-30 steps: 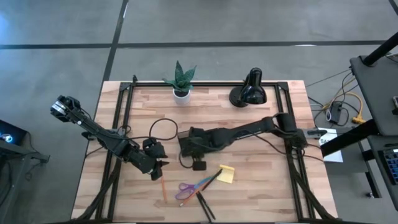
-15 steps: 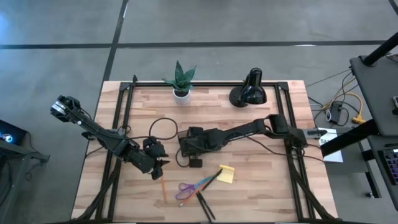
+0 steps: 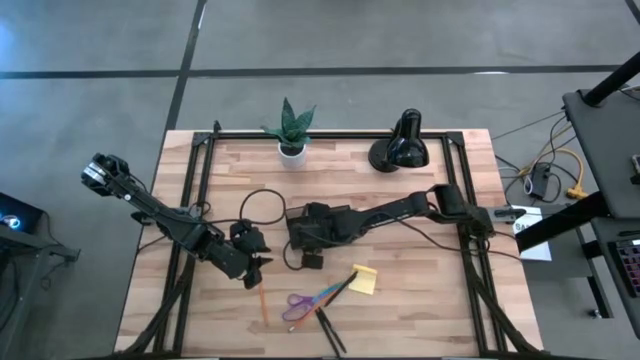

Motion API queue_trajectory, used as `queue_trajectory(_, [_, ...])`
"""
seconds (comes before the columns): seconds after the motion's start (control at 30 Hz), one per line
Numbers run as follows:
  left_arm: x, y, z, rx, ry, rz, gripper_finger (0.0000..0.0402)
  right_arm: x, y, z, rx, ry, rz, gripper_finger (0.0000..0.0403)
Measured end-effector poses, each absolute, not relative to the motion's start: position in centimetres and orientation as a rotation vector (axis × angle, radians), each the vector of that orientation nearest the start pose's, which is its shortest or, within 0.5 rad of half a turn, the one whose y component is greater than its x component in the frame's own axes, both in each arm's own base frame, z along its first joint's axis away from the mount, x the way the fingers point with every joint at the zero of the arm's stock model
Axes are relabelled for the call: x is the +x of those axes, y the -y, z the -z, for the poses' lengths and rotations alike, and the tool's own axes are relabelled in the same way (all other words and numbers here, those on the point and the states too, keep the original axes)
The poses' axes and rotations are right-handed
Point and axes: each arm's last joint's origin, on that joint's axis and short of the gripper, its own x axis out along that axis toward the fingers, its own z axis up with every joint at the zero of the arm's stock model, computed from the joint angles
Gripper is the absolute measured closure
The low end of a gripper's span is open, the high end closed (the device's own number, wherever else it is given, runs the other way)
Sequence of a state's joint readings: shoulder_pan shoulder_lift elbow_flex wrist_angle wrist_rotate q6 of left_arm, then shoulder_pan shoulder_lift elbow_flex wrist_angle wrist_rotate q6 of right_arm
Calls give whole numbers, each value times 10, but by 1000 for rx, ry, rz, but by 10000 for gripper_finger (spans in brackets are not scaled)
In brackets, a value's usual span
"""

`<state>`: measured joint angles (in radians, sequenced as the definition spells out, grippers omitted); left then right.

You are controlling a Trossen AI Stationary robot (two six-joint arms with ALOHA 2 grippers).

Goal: Pick and place office supplies into organizer
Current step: Put the scissors into the desk organizer

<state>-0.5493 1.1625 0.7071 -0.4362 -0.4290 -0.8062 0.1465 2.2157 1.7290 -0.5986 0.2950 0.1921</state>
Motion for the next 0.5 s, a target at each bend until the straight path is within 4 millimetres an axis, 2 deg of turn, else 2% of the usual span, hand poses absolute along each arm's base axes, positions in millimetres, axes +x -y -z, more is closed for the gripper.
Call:
queue_trajectory(0.23, [195, 105, -219, -363, -761, -219, 285, 461, -63, -177, -43, -1026, 264, 216])
queue_trajectory(0.5, [195, 105, -219, -367, -760, -220, 285, 454, -66, -188, 35, -1024, 309, 211])
